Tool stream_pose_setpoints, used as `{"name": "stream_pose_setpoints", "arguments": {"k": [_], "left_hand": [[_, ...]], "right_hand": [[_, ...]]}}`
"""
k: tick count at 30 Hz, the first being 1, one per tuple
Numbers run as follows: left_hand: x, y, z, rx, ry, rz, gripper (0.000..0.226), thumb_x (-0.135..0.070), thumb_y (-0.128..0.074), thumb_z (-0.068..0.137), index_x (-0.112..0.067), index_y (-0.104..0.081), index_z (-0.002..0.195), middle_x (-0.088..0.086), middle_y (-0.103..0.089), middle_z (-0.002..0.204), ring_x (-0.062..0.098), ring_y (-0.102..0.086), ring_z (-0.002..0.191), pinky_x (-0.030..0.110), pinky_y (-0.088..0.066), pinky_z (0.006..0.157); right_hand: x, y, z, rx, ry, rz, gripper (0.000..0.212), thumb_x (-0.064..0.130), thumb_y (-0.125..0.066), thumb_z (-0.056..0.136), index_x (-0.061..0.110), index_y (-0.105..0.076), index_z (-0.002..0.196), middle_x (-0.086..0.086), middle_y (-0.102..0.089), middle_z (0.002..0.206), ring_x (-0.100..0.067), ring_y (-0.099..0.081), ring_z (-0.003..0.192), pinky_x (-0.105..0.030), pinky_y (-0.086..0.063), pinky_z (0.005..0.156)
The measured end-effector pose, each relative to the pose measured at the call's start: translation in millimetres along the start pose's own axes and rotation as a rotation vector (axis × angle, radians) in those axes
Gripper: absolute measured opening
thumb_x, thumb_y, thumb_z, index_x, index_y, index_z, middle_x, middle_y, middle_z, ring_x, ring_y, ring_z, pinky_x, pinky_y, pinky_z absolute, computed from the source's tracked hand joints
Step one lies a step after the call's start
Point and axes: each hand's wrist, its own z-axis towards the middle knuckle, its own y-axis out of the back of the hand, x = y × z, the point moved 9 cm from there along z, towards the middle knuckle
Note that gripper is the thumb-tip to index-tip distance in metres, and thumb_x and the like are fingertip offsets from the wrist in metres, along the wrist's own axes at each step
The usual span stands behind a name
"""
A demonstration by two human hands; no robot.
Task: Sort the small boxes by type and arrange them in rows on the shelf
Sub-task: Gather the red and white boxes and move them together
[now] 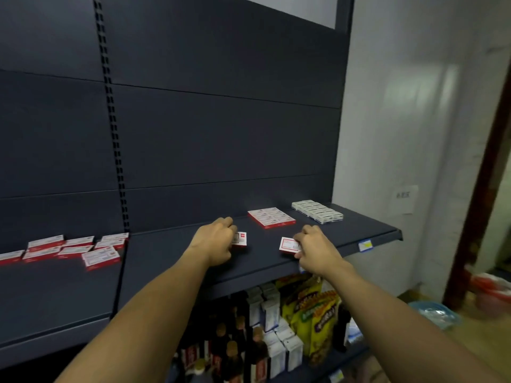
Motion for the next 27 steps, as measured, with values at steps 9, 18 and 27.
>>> {"name": "stream_pose_setpoints", "arguments": {"k": [9, 18, 27], "left_hand": [[-65, -5, 55, -0.049, -0.095, -0.048, 0.041, -0.027, -0.057, 0.089, -0.018, -0.055, 0.129, -0.003, -0.050, 0.127, 0.020, -0.053, 0.113, 0.038, -0.053, 0.084], [-86, -31, 123, -0.032, -0.079, -0.063, 0.036, -0.028, -0.058, 0.091, -0.017, -0.057, 0.125, -0.002, -0.050, 0.123, 0.019, -0.052, 0.113, 0.037, -0.052, 0.084], [-81, -50, 192, -0.045, 0.014, -0.129, 0.042, -0.025, -0.059, 0.088, -0.019, -0.057, 0.129, -0.004, -0.051, 0.120, 0.018, -0.054, 0.111, 0.034, -0.050, 0.083]], "right_hand": [[-68, 10, -4, -0.004, -0.053, 0.001, 0.047, 0.023, -0.070, 0.087, 0.014, -0.057, 0.132, -0.005, -0.047, 0.127, -0.022, -0.040, 0.123, -0.034, -0.042, 0.104], [-111, -4, 39, -0.018, -0.017, -0.017, 0.050, 0.023, -0.070, 0.087, 0.014, -0.056, 0.135, -0.005, -0.047, 0.130, -0.023, -0.041, 0.124, -0.036, -0.044, 0.105], [-152, -26, 103, -0.037, 0.079, 0.033, 0.049, 0.023, -0.066, 0.091, 0.010, -0.053, 0.136, -0.008, -0.047, 0.129, -0.025, -0.040, 0.124, -0.035, -0.039, 0.106]]}}
